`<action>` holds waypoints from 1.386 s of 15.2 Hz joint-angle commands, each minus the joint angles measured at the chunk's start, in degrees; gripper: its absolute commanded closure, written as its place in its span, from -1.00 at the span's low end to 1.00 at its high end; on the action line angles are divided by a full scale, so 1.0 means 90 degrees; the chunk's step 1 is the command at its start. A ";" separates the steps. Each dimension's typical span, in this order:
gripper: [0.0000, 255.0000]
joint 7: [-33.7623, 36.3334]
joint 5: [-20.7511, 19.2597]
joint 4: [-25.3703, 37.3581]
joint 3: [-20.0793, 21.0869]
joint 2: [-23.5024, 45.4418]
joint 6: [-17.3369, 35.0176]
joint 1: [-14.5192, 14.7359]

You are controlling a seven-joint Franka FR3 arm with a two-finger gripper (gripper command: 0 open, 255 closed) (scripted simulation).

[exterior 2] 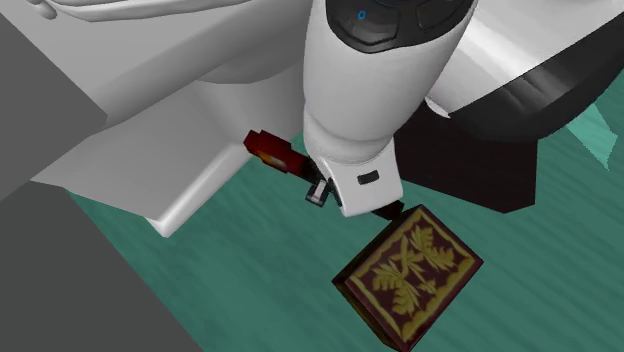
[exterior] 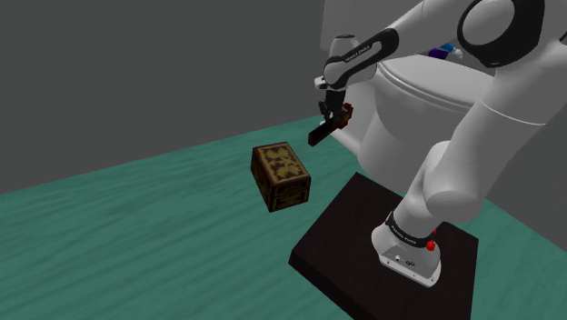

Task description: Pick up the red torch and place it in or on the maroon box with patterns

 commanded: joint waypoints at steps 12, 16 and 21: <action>1.00 0.1975 0.0227 0.0298 0.1091 0.0029 -0.0451 0.1055; 1.00 0.2467 0.0413 0.0634 0.1396 0.0262 -0.0612 0.1366; 1.00 0.2730 0.0575 0.0833 0.1576 0.0553 -0.0559 0.1543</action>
